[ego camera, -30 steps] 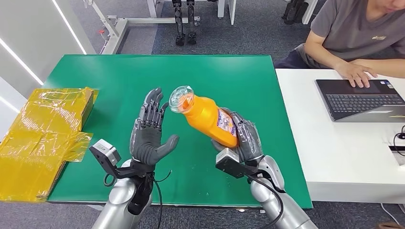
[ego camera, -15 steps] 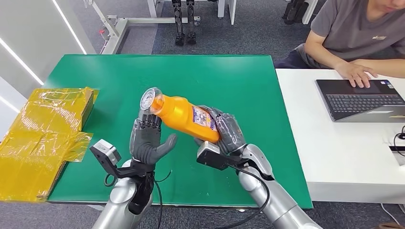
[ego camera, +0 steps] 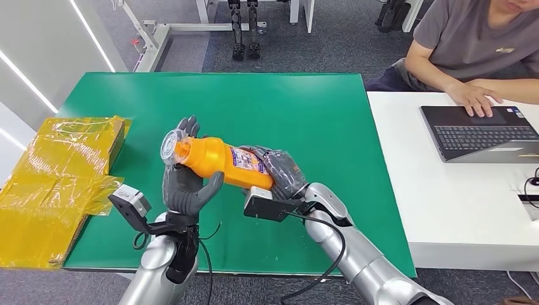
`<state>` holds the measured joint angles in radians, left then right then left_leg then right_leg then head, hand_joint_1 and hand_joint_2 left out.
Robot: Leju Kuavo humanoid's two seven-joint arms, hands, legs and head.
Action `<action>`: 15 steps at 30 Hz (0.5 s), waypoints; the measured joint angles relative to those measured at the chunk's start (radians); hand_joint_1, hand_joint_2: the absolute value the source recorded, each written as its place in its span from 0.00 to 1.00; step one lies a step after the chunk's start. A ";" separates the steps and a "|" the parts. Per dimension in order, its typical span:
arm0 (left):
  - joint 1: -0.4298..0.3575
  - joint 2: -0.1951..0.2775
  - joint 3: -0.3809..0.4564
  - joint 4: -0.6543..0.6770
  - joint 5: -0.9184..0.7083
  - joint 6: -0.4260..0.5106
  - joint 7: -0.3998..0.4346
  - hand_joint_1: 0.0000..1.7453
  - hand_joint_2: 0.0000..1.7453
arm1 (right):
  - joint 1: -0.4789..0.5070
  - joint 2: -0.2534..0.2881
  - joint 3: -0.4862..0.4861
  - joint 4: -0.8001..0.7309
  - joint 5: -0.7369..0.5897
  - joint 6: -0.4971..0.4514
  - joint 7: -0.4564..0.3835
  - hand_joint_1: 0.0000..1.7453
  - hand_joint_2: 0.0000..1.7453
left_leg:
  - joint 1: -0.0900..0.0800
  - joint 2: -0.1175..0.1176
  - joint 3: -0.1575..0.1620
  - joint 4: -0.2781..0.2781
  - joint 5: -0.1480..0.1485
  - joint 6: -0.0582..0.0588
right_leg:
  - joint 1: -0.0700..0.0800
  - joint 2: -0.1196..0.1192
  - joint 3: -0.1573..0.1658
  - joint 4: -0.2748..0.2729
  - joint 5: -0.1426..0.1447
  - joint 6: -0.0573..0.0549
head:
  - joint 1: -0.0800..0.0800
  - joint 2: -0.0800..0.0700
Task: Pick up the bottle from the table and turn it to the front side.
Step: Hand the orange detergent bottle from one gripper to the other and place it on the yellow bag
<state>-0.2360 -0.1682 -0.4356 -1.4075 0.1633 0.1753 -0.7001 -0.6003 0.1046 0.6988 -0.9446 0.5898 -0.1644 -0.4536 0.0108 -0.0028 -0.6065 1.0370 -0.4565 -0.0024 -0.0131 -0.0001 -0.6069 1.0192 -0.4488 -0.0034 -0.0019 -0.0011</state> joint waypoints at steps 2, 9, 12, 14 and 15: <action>0.000 0.000 0.004 0.000 0.000 0.000 0.000 0.00 1.00 | -0.011 0.004 0.011 0.016 -0.009 0.010 -0.018 1.00 1.00 | 0.000 0.000 0.000 0.000 0.000 0.000 | 0.000 0.000 0.000 0.000 0.000 0.000 | 0.000 0.000; 0.000 0.000 0.017 0.000 0.008 0.001 -0.001 0.00 1.00 | -0.028 0.010 0.050 0.037 -0.016 0.020 -0.050 1.00 1.00 | 0.000 0.000 0.000 0.000 0.000 0.000 | 0.000 0.000 0.000 0.000 0.000 0.000 | 0.000 0.000; -0.001 0.000 0.018 0.001 0.010 0.005 -0.001 0.00 1.00 | -0.028 0.010 0.064 0.038 -0.017 0.031 -0.049 1.00 1.00 | 0.000 0.000 0.000 0.000 0.000 0.000 | 0.000 0.000 0.000 0.000 0.000 0.000 | 0.000 0.000; -0.001 0.000 0.018 0.004 0.009 0.008 -0.002 0.00 1.00 | -0.028 0.010 0.071 0.039 -0.019 0.043 -0.046 1.00 1.00 | 0.000 0.000 0.000 0.000 0.000 0.000 | 0.000 0.000 0.000 0.000 0.000 0.000 | 0.000 0.000; -0.001 0.000 0.018 0.006 0.009 0.009 -0.002 0.00 1.00 | -0.028 0.010 0.074 0.039 -0.020 0.049 -0.044 1.00 1.00 | 0.000 0.000 0.000 0.000 0.000 0.000 | 0.000 0.000 0.000 0.000 0.000 0.000 | 0.000 0.000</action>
<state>-0.2369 -0.1682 -0.4176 -1.4014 0.1726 0.1840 -0.7021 -0.6283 0.1143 0.7732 -0.9057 0.5693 -0.1151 -0.4977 0.0108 -0.0027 -0.6063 1.0371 -0.4565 -0.0024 -0.0131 0.0000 -0.6070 1.0191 -0.4488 -0.0035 -0.0019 -0.0011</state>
